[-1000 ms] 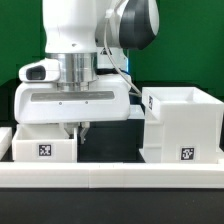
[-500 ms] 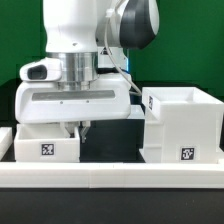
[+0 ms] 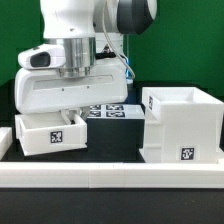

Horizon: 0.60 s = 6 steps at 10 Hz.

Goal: Assemble drawer

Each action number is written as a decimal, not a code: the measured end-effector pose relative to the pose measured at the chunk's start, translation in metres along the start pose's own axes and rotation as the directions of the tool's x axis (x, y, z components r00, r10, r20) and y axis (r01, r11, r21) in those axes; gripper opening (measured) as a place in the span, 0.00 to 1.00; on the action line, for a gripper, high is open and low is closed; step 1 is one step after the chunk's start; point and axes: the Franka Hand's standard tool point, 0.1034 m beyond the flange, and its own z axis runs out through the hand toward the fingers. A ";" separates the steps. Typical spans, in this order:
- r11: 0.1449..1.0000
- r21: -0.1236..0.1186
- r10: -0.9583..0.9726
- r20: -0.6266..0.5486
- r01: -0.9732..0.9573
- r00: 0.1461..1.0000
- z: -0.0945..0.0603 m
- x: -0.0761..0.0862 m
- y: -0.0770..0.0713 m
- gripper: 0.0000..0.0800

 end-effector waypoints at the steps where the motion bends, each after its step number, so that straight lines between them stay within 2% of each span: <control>1: 1.000 0.000 -0.022 0.001 0.022 1.000 0.000 0.000 0.000 0.05; 3: 0.987 -0.004 -0.160 0.004 0.160 0.987 0.001 -0.001 0.000 0.05; 4: 0.943 -0.023 -0.330 0.014 0.331 0.944 0.002 0.002 -0.004 0.05; 6: 0.881 -0.020 -0.472 0.029 0.473 0.881 0.003 0.004 -0.011 0.05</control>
Offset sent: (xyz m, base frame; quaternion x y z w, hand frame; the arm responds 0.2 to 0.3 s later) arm -0.0025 0.0155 -0.0019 -0.0475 -0.0035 -0.3931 0.9183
